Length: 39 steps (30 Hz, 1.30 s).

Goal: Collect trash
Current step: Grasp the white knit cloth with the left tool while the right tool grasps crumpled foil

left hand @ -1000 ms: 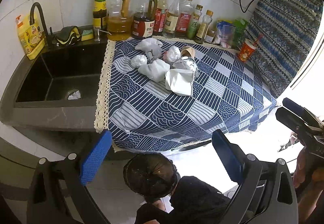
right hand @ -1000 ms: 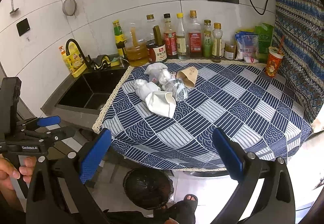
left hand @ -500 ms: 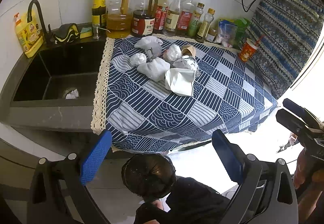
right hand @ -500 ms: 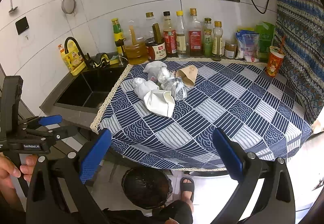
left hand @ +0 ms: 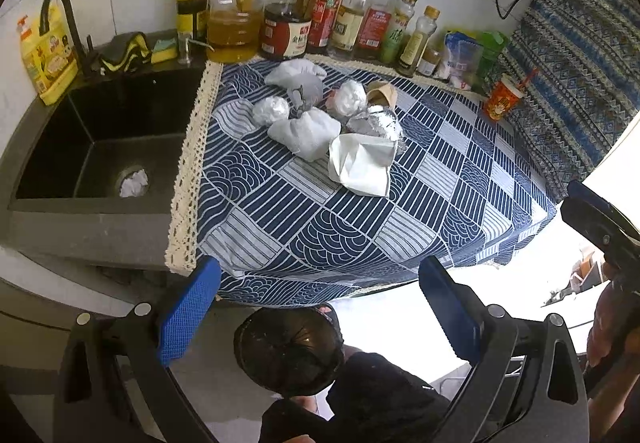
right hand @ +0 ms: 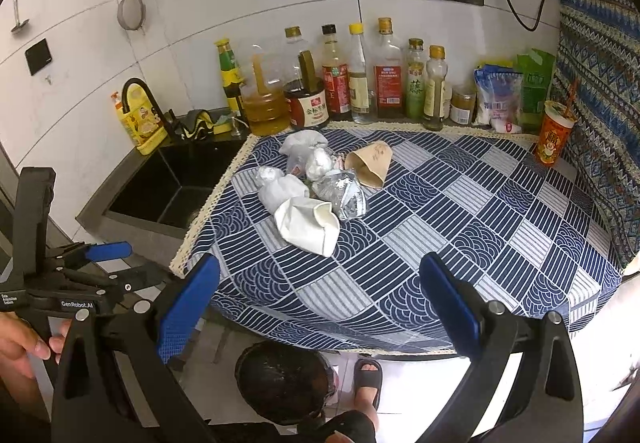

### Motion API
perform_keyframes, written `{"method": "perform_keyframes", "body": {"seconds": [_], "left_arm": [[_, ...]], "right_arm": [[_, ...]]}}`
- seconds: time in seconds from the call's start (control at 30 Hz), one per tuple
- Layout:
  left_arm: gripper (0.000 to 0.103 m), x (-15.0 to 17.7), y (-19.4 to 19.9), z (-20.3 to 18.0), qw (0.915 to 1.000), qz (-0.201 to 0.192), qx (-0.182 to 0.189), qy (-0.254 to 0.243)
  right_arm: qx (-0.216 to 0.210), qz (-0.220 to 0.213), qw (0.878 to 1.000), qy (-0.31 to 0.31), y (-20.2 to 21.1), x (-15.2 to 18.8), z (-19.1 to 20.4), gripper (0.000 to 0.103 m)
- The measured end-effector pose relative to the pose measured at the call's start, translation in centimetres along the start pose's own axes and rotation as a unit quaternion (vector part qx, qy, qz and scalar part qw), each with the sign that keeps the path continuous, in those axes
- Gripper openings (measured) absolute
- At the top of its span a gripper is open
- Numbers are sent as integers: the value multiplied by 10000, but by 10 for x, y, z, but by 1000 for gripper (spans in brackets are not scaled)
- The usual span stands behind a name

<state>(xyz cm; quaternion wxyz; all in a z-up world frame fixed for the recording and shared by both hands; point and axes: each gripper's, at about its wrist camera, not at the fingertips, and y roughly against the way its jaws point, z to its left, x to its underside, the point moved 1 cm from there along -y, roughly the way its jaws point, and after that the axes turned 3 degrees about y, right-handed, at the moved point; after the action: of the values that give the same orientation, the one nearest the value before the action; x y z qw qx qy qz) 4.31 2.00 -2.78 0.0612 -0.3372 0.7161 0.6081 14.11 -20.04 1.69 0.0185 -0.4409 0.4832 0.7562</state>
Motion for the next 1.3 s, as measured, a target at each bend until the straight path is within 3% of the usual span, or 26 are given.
{"method": "perform_keyframes", "body": {"seconds": [0.3,0.47,0.67,0.97,1.3], "left_arm": [[96,-28,-47,18,9958,445,465,644],[96,-48,-69,34,9845,533,896,1409],[96,-75,-100,42,9784,699,869,1742],[96,-106,-153,65,9587,910,807,2573],[95,-128,-198,65,9478,1210,765,2850]], "right_arm": [[-427,251,9980,-400,-44,-13,-33,99],[-644,459,9953,-551,-75,-24,-53,99],[-966,684,9906,-690,-118,-41,-76,99],[-1424,1286,9784,-768,-189,-60,-97,98],[-2048,1760,9597,-782,-256,-76,-104,92]]}}
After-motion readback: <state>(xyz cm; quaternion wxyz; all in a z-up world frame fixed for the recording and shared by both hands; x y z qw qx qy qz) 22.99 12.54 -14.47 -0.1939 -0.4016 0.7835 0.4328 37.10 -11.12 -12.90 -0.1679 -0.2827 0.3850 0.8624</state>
